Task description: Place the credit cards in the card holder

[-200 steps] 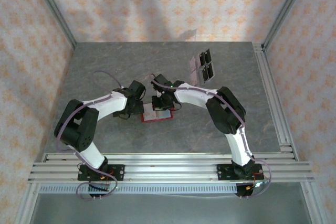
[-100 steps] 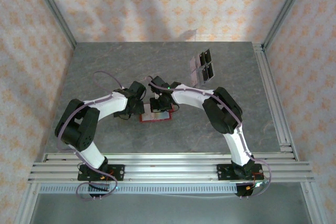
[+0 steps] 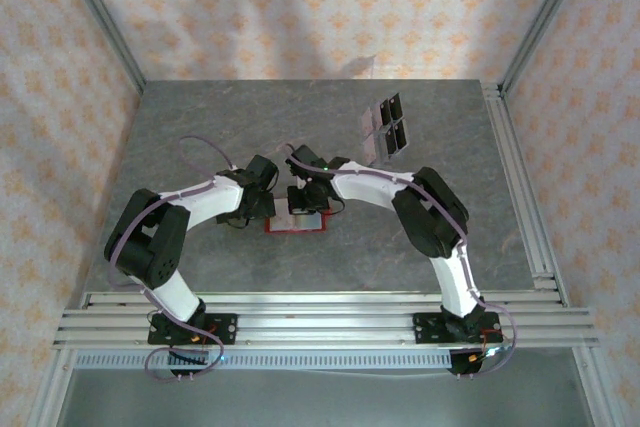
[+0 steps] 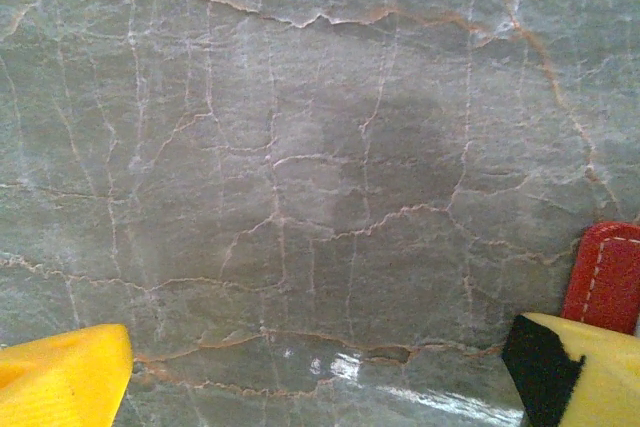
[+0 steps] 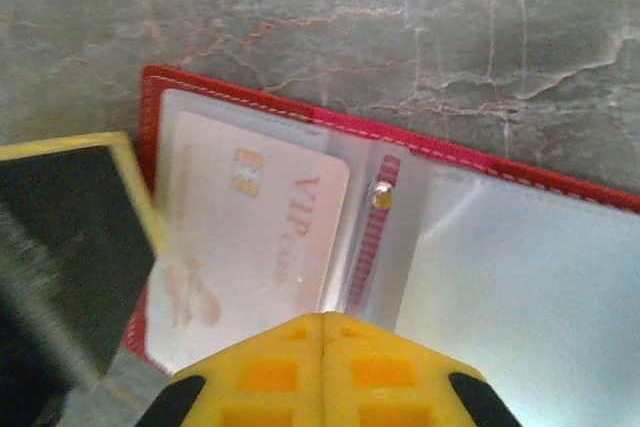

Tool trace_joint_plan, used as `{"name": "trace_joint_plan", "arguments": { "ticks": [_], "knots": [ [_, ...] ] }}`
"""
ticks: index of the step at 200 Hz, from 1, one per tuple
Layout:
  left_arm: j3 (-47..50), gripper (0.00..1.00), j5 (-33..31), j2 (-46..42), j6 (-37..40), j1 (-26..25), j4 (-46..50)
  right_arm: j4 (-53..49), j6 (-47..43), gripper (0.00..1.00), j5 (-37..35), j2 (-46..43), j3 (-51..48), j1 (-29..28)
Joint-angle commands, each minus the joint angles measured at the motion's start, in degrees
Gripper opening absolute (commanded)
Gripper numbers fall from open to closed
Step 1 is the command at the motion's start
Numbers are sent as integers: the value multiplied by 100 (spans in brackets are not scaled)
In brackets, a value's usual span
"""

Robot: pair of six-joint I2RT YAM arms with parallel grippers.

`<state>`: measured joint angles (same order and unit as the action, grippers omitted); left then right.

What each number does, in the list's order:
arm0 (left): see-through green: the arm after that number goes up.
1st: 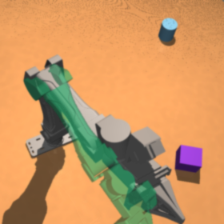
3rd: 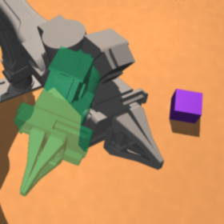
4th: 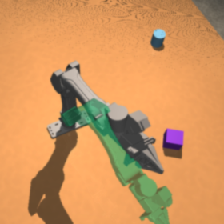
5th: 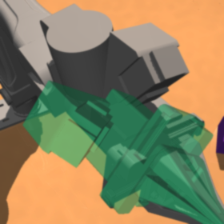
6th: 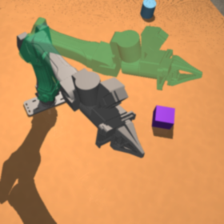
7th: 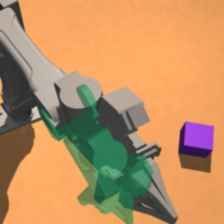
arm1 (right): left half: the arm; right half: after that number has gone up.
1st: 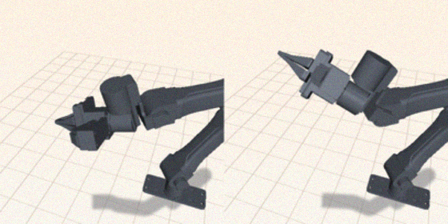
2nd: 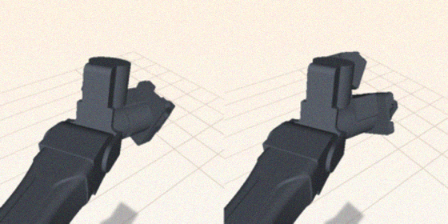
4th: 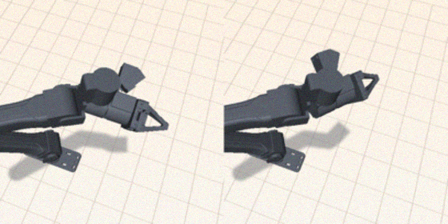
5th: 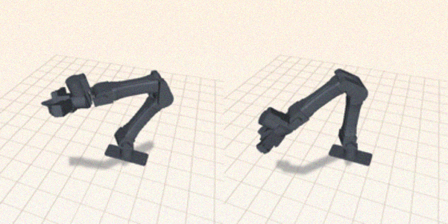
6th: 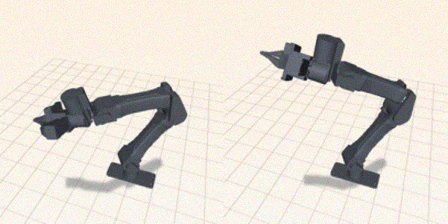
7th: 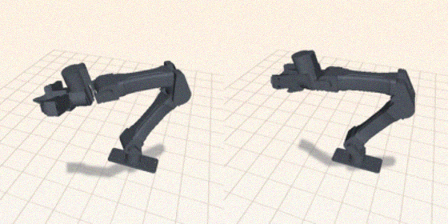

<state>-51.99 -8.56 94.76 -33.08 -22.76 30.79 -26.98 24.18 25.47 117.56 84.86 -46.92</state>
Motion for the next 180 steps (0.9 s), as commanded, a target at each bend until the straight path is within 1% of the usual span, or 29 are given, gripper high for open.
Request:
{"name": "trace_joint_plan", "arguments": {
  "ticks": [1, 11, 32, 65, 90, 132, 180],
  "knots": [
    [-39, 100, -250, -215, -24, -1, 341, -3, 50, 18, -123, -601, -105, 145],
    [-67, 100, -324, -323, -23, 9, 441, -47, 51, 19, -161, -640, -110, 180],
    [-71, 100, -442, -524, 6, 40, 577, -125, 40, 18, -98, -560, -36, 192],
    [100, 100, -379, -669, 75, 55, 554, -105, 65, 6, 28, -275, 41, 108],
    [279, 100, -200, -687, 100, 53, 399, -123, 78, 0, 29, -81, 46, -3],
    [484, 100, 90, -622, 175, 49, 159, -98, 117, 0, -101, 34, -101, -106],
    [477, 100, 220, -417, 214, -4, 37, -132, 117, 0, -228, 54, -146, -142]
  ]
}}
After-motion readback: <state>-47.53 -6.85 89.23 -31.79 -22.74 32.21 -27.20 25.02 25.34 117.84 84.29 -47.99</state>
